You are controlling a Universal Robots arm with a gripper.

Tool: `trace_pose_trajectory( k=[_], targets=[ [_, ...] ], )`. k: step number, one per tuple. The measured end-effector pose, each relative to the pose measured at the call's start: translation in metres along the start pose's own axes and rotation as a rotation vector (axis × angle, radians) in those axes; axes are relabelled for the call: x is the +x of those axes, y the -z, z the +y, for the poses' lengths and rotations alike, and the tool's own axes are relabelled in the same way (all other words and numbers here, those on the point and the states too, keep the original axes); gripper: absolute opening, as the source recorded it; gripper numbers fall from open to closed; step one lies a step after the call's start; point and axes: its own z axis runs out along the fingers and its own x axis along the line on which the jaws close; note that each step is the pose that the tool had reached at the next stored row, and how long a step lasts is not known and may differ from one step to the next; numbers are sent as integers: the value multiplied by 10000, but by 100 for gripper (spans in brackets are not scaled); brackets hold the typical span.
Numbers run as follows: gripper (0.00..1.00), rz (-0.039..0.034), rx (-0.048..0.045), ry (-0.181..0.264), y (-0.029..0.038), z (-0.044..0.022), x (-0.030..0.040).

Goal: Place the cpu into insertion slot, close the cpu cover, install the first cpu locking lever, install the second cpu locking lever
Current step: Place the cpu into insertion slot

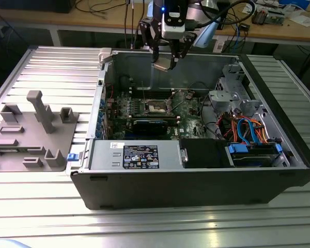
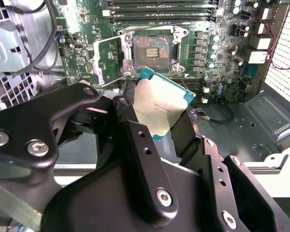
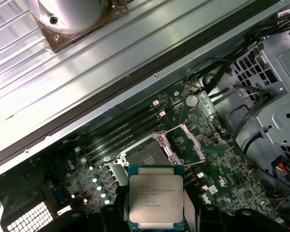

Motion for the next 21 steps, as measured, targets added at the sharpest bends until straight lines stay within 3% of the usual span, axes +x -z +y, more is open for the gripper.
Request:
trace_pose_trajectory(
  k=[7,21],
  targets=[
    [54,-71,160,-752,-61,-2,-1],
    [54,-129,192,-2027,-127,-5,-1]
  ],
)
